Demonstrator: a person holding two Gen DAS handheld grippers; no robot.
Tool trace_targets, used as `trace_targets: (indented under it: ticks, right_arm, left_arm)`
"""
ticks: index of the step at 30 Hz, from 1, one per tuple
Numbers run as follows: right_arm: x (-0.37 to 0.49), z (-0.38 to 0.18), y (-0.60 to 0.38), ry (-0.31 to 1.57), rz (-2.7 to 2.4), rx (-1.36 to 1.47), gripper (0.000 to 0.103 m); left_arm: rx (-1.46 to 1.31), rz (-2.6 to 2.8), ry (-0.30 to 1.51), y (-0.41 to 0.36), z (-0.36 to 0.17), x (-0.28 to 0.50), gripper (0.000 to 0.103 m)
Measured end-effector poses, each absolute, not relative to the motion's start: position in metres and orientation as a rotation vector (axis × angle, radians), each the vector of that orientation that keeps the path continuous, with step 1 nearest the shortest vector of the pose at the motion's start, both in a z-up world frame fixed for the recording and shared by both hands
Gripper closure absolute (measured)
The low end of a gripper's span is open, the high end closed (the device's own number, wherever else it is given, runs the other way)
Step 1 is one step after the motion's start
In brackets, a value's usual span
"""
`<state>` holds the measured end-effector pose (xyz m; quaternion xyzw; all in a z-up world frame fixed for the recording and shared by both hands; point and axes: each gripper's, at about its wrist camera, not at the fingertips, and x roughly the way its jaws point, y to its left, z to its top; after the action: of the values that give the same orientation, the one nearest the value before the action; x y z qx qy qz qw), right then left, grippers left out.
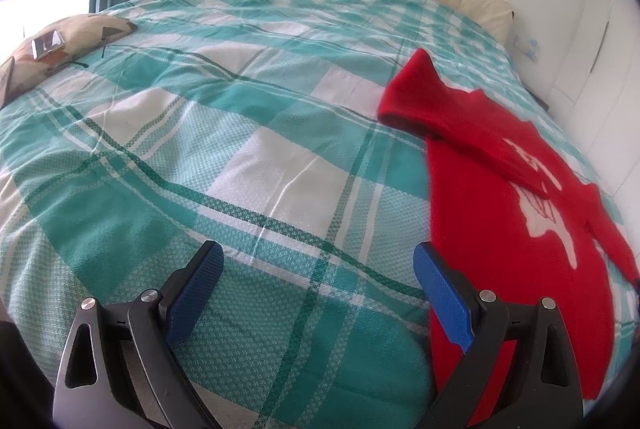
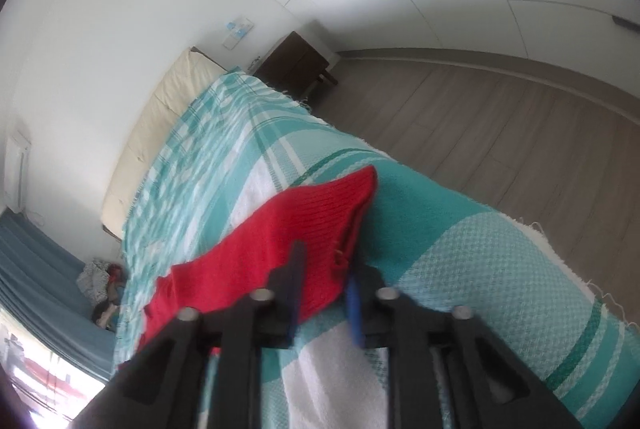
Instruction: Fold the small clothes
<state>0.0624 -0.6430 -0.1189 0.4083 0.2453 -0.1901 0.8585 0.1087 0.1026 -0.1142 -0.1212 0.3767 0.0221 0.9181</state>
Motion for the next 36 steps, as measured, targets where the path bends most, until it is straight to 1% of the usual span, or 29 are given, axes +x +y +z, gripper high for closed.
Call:
trace_targets:
  ticks: [3,7,16,18,21,23,24,25,26,36]
  right_arm:
    - [0.059,-0.116,-0.642,0.545,-0.517,0.789,0.100]
    - [0.054,-0.124,-0.652,0.563,-0.554,0.837,0.100]
    - [0.057,-0.120,-0.652,0.573,-0.548,0.814,0.099]
    - [0.054,-0.118,-0.652,0.561,-0.555,0.812,0.094]
    - [0.046,-0.113,-0.651,0.547,-0.597,0.787,0.088]
    - [0.038,-0.107,-0.650,0.529,-0.650,0.762,0.076]
    - [0.033,-0.104,-0.650,0.514,-0.684,0.751,0.072]
    - [0.027,-0.101,-0.651,0.496,-0.723,0.739,0.064]
    - [0.020,-0.096,-0.651,0.475,-0.762,0.725,0.057]
    - [-0.024,-0.052,-0.636,0.266,-0.944,0.578,0.055]
  left_arm:
    - [-0.250,0.045,0.776,0.103,-0.114,0.109,0.006]
    - [-0.246,0.048,0.778,0.102,-0.115,0.109,0.006]
    - [-0.232,0.055,0.791,0.100,-0.118,0.111,0.006]
    - [-0.230,0.055,0.794,0.100,-0.119,0.112,0.006]
    - [-0.227,0.055,0.800,0.100,-0.119,0.112,0.006]
    - [-0.226,0.055,0.802,0.100,-0.119,0.112,0.006]
    - [-0.227,0.055,0.802,0.100,-0.119,0.112,0.006]
    - [-0.226,0.055,0.802,0.100,-0.119,0.112,0.006]
    - [-0.225,0.056,0.803,0.100,-0.119,0.112,0.006]
    - [-0.210,0.061,0.815,0.100,-0.122,0.114,0.005]
